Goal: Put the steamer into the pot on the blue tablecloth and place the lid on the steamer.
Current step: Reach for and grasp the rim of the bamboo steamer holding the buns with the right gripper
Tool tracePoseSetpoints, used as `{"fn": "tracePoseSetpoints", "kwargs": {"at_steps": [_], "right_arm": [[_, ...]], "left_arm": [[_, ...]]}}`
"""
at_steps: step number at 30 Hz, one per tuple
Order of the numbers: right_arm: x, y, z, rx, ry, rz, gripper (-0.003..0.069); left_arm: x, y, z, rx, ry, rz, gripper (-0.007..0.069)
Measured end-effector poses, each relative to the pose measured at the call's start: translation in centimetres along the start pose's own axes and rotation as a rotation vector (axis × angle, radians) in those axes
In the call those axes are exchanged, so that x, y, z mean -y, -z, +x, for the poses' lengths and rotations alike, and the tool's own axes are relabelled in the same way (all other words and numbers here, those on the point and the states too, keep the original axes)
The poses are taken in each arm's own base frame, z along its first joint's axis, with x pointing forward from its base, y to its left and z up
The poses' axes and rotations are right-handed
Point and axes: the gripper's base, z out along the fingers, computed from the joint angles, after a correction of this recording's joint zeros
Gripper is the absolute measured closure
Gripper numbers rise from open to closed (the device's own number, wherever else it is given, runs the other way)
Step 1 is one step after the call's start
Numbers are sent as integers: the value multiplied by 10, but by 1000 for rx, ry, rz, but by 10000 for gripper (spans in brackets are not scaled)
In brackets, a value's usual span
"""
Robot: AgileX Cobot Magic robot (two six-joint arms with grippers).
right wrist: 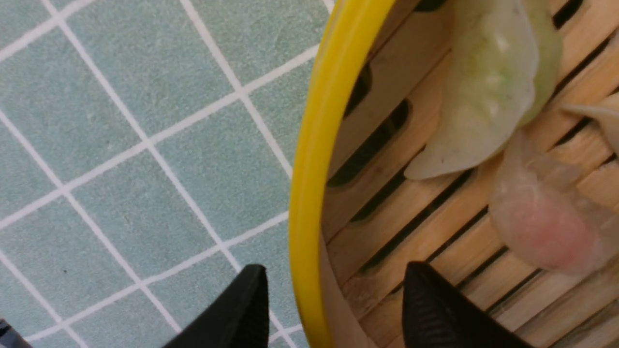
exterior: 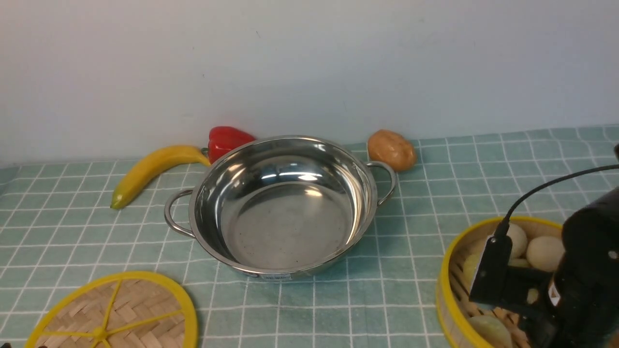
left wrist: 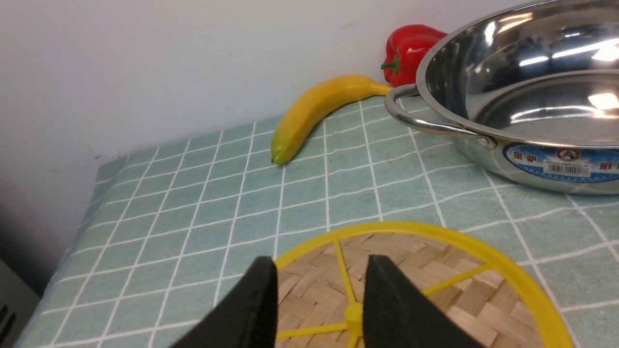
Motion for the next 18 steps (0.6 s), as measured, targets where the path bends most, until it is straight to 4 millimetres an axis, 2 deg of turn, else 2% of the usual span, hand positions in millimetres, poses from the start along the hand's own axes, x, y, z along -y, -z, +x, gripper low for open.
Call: {"fn": "tracePoseSetpoints", "kwargs": {"at_steps": [7, 9, 10, 11, 14, 18], "right_arm": [[1, -8, -2, -32, -47, -15, 316], [1, -8, -2, -32, -81, -15, 401], [1, -8, -2, -32, -83, -15, 410], [1, -8, -2, -34, -90, -15, 468], [1, -8, -3, -22, -81, -10, 585], [1, -8, -4, -17, -117, -8, 597]], "left_arm": [[0, 0, 0, 0, 0, 0, 382], [0, 0, 0, 0, 0, 0, 382], [0, 0, 0, 0, 0, 0, 382], [0, 0, 0, 0, 0, 0, 382], [0, 0, 0, 0, 0, 0, 382], [0, 0, 0, 0, 0, 0, 382]]}}
